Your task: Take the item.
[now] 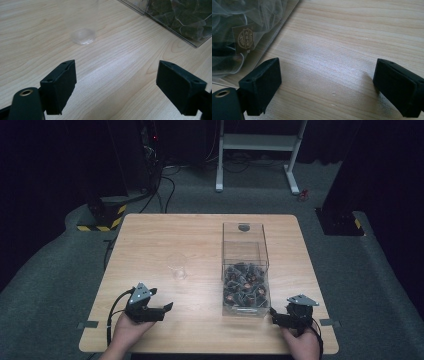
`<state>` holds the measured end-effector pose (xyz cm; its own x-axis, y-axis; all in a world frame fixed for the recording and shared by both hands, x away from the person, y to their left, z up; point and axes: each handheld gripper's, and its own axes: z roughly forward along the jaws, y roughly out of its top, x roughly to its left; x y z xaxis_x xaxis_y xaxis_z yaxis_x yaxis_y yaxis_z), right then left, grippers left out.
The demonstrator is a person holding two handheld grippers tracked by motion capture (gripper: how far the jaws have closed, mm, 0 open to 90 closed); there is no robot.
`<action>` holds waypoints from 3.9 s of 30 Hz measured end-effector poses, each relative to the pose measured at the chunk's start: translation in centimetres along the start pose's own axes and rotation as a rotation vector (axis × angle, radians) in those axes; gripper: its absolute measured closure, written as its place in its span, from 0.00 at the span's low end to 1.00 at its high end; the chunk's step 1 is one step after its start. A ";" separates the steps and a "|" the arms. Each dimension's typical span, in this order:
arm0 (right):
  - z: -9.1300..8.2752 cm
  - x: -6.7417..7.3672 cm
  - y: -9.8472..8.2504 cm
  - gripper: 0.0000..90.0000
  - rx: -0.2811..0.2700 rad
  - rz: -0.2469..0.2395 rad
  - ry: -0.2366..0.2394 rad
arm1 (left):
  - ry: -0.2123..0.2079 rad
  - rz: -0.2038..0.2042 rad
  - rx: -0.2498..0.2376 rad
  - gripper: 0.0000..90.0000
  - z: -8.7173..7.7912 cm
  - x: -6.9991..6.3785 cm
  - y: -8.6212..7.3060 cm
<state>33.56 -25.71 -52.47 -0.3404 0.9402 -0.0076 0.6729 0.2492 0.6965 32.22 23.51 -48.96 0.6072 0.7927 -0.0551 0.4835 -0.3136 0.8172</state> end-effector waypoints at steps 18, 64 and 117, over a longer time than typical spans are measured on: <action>0.0 0.0 0.0 0.09 0.001 -0.001 0.001 | -0.023 0.016 -0.056 0.20 -0.8 -0.8 2.3; -0.1 -0.2 -0.1 0.09 0.002 -0.022 0.021 | -0.103 0.056 -0.115 0.22 0.1 -3.3 6.8; -0.1 -0.2 -0.2 0.08 -0.002 -0.020 0.018 | -0.218 0.110 -0.133 0.24 2.4 -6.3 11.0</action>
<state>33.42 -25.93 -52.49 -0.3651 0.9309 -0.0085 0.6648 0.2671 0.6976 35.25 13.77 -40.97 0.7796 0.6221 -0.0718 0.3288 -0.3091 0.8924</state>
